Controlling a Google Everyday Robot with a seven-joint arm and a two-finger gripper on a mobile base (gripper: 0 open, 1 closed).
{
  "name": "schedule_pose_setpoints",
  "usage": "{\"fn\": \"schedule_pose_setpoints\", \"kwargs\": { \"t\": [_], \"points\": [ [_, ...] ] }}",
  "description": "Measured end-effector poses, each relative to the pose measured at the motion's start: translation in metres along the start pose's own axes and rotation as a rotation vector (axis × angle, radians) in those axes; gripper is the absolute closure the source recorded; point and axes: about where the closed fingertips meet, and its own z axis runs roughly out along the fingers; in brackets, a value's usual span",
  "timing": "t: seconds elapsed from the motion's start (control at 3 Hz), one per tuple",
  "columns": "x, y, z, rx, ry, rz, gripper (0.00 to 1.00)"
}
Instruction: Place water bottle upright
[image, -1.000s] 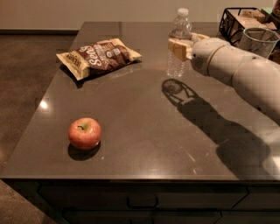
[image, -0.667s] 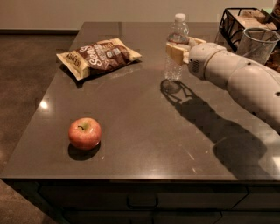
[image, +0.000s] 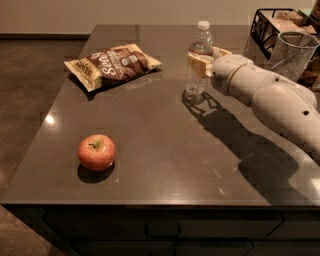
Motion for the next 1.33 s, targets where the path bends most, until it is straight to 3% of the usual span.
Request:
{"fn": "schedule_pose_setpoints", "kwargs": {
  "t": [1.0, 1.33],
  "points": [
    [-0.0133, 0.0024, 0.0042, -0.013, 0.019, -0.046, 0.12],
    [-0.0127, 0.0010, 0.0051, -0.010, 0.019, -0.045, 0.00]
  ]
}}
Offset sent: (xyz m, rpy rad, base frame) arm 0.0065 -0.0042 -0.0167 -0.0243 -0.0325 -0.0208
